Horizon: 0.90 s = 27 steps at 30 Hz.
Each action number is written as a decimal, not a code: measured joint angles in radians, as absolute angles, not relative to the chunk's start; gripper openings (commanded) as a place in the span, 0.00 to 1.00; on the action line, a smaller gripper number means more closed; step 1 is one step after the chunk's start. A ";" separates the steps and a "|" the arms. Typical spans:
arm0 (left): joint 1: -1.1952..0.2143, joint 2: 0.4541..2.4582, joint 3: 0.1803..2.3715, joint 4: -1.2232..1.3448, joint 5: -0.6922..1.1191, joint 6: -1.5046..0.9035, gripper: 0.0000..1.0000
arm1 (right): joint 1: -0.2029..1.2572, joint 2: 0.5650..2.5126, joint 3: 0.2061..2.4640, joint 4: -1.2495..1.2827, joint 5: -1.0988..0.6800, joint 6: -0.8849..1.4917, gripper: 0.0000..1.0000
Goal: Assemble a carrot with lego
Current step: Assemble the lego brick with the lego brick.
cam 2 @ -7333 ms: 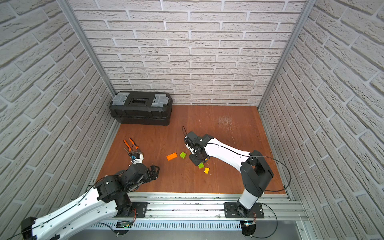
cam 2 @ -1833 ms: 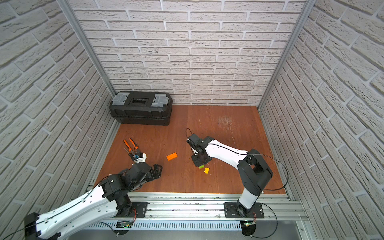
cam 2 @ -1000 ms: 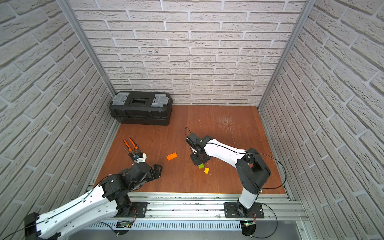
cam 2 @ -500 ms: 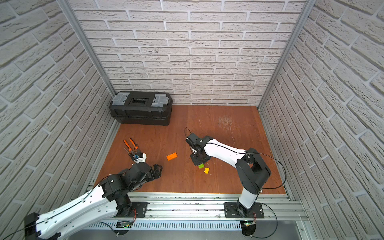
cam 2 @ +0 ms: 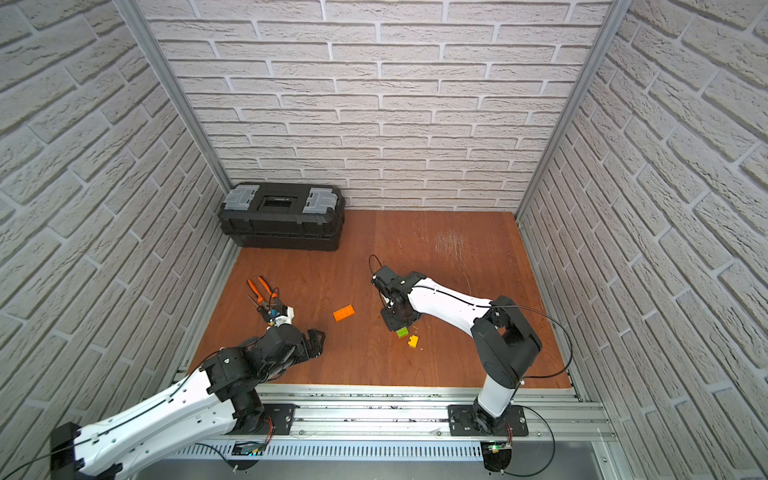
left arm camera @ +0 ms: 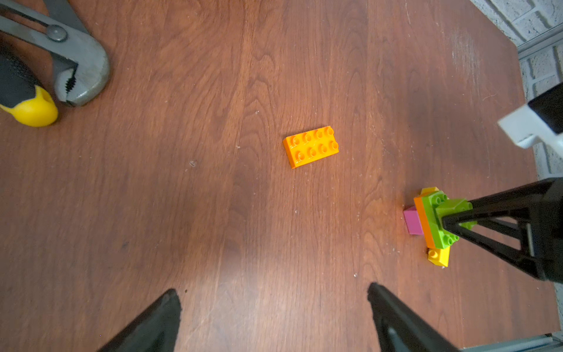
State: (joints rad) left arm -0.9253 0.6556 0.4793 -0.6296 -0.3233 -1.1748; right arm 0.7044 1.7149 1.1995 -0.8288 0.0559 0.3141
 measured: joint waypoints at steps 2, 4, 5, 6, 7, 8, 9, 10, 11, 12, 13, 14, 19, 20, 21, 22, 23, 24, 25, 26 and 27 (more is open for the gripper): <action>-0.925 0.659 0.479 -0.629 -0.323 -1.174 0.98 | 0.704 1.715 1.198 -0.828 0.056 0.314 0.02; -0.925 0.661 0.479 -0.630 -0.323 -1.175 0.98 | 0.704 1.714 1.196 -0.825 0.056 0.315 0.02; -0.925 0.661 0.479 -0.629 -0.323 -1.174 0.98 | 0.704 1.712 1.193 -0.822 0.057 0.315 0.02; -0.925 0.662 0.479 -0.629 -0.323 -1.175 0.98 | 0.704 1.709 1.190 -0.818 0.057 0.315 0.02; -0.925 0.663 0.479 -0.629 -0.323 -1.175 0.98 | 0.704 1.707 1.187 -0.815 0.058 0.315 0.02; -0.925 0.665 0.479 -0.629 -0.323 -1.175 0.98 | 0.704 1.705 1.185 -0.813 0.059 0.315 0.02; -0.925 0.665 0.479 -0.629 -0.323 -1.175 0.98 | 0.704 1.705 1.184 -0.811 0.059 0.315 0.02; -0.925 0.667 0.479 -0.629 -0.323 -1.175 0.98 | 0.704 1.704 1.183 -0.810 0.060 0.315 0.02; -0.925 0.667 0.479 -0.629 -0.323 -1.175 0.98 | 0.704 1.703 1.182 -0.810 0.061 0.315 0.02; -0.925 0.667 0.479 -0.629 -0.323 -1.175 0.98 | 0.704 1.703 1.181 -0.809 0.062 0.317 0.02; -0.925 0.667 0.479 -0.629 -0.323 -1.175 0.98 | 0.704 1.702 1.180 -0.808 0.063 0.318 0.02; -0.925 0.667 0.479 -0.629 -0.322 -1.175 0.98 | 0.704 1.702 1.179 -0.807 0.064 0.318 0.02; -0.925 0.667 0.479 -0.629 -0.319 -1.175 0.98 | 0.704 1.700 1.177 -0.804 0.068 0.326 0.02; -0.925 0.666 0.479 -0.629 -0.319 -1.175 0.98 | 0.704 1.698 1.175 -0.803 0.069 0.327 0.02; -0.925 0.666 0.479 -0.629 -0.319 -1.175 0.98 | 0.704 1.695 1.172 -0.801 0.070 0.329 0.02; -0.925 0.666 0.479 -0.629 -0.319 -1.175 0.98 | 0.704 1.694 1.171 -0.802 0.072 0.330 0.02; -0.925 0.666 0.479 -0.629 -0.318 -1.175 0.98 | 0.704 1.692 1.168 -0.804 0.074 0.331 0.02; -0.925 0.666 0.479 -0.629 -0.318 -1.175 0.98 | 0.704 1.690 1.166 -0.805 0.075 0.334 0.02; -0.925 0.666 0.479 -0.629 -0.316 -1.175 0.98 | 0.704 1.690 1.164 -0.809 0.076 0.334 0.02; -0.925 0.666 0.479 -0.629 -0.316 -1.175 0.98 | 0.704 1.690 1.161 -0.807 0.076 0.336 0.02; -0.925 0.666 0.479 -0.629 -0.316 -1.175 0.98 | 0.704 1.690 1.161 -0.808 0.077 0.337 0.02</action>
State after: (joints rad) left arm -0.9253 0.6662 0.4793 -0.6289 -0.3161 -1.1748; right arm 0.7044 1.6897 1.1606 -0.8078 0.0772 0.3374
